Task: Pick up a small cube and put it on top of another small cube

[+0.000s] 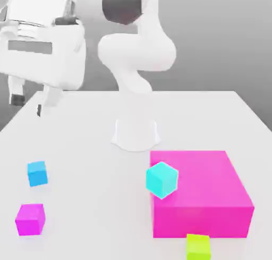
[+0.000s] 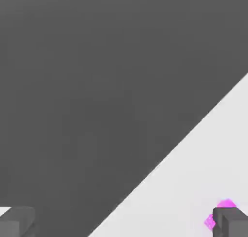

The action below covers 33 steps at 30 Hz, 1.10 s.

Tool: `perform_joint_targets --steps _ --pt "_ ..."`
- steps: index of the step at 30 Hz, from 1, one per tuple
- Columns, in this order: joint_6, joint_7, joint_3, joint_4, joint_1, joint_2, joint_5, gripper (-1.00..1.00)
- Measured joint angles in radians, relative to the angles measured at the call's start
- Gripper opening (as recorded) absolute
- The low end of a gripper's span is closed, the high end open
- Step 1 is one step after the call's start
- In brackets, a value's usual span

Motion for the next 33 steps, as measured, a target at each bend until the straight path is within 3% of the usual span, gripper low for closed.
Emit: perform_joint_targets --steps 8,15,16,23,28,33 --pt "0.121 0.203 -0.05 -0.051 -0.112 0.283 0.075 0.0" --pt "0.28 0.238 -0.04 -0.046 -0.161 0.531 0.173 0.0" --pt "0.306 0.237 -0.039 -0.04 -0.163 0.564 0.174 -1.0" --pt "0.313 0.238 -0.038 -0.039 -0.164 0.571 0.174 -1.0" --pt "0.188 0.248 -0.041 -0.067 -0.154 0.418 0.16 -1.0" --pt "0.121 0.261 0.081 -0.042 -0.008 0.381 0.108 -1.0"
